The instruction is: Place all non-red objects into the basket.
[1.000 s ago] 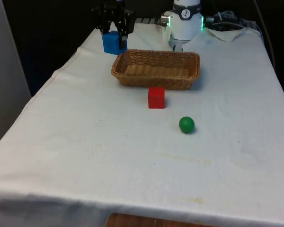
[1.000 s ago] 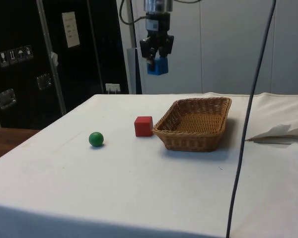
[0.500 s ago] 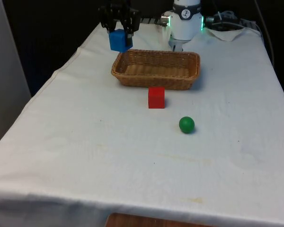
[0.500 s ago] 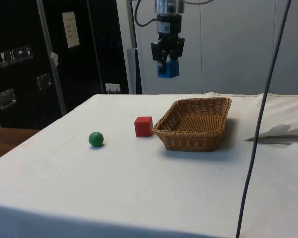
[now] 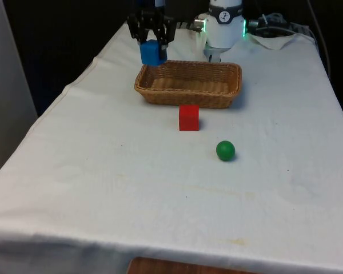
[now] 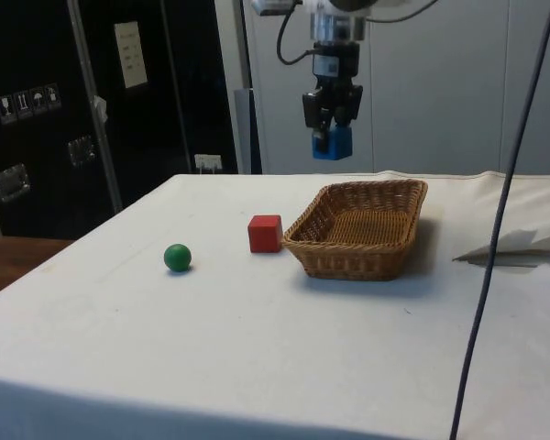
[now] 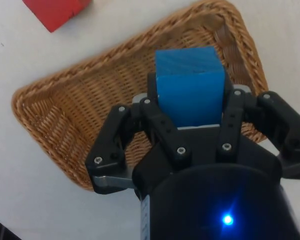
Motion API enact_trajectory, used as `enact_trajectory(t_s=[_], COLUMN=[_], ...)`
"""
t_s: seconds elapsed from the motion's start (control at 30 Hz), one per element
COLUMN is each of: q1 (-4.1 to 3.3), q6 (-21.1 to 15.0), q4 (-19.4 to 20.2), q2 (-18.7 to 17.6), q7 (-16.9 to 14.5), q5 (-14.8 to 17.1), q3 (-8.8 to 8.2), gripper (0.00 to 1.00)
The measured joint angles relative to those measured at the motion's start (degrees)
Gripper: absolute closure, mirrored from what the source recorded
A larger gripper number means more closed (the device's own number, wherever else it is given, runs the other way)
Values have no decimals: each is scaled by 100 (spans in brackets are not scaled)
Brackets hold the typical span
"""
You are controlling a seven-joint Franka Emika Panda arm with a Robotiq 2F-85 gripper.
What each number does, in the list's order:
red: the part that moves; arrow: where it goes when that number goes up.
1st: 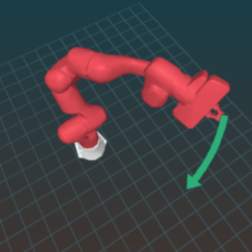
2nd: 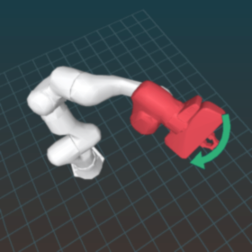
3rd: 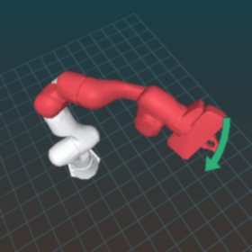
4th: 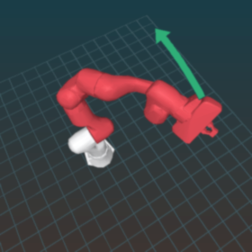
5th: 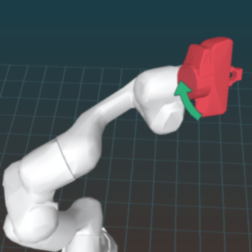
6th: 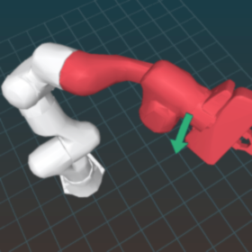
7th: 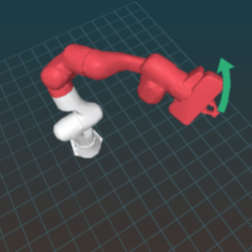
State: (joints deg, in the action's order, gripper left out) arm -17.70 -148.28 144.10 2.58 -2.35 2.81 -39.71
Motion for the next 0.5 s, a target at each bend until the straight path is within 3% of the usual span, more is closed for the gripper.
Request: enact_trajectory(t_s=[0.5], q1=[6], q6=[-539], q4=[716], q2=[218], q7=[-74], q5=[-6], q3=[-57], gripper=[98])
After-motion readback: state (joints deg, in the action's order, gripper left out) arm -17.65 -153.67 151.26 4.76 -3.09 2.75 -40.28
